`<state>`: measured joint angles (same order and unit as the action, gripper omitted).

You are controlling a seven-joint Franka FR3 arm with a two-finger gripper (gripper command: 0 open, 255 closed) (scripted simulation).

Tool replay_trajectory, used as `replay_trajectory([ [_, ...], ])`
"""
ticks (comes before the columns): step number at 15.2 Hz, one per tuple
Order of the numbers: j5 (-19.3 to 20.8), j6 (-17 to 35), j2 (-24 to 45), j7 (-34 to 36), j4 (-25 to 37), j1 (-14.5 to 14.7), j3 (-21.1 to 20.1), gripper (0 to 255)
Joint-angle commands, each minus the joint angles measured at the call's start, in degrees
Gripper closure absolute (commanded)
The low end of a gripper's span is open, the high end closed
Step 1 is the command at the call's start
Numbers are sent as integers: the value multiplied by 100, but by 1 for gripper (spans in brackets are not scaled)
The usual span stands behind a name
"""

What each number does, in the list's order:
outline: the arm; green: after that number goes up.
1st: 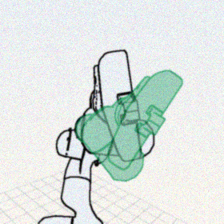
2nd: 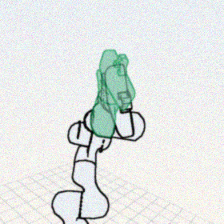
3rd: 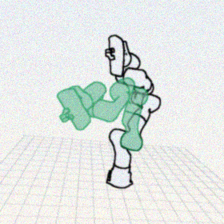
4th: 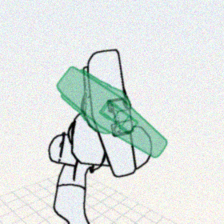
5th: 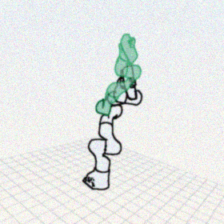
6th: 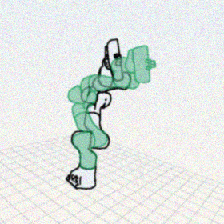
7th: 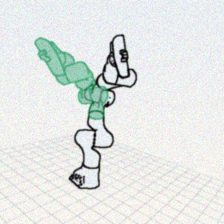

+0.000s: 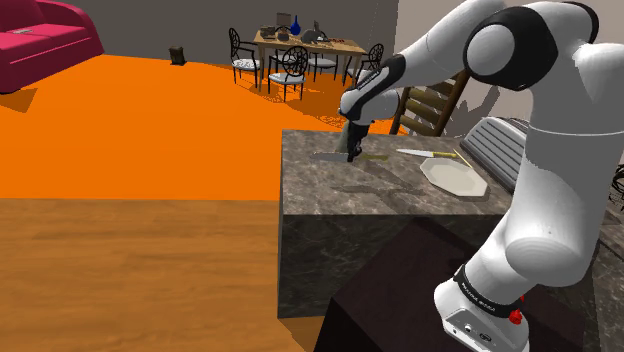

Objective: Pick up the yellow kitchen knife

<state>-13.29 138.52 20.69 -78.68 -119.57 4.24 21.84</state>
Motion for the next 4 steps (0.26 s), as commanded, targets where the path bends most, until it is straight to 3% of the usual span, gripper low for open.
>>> replay_trajectory([
  [1, 71, -118, -110, 50, 15, 28, 38, 255],
  [4, 113, -189, -174, 79, 27, 43, 58, 255],
])
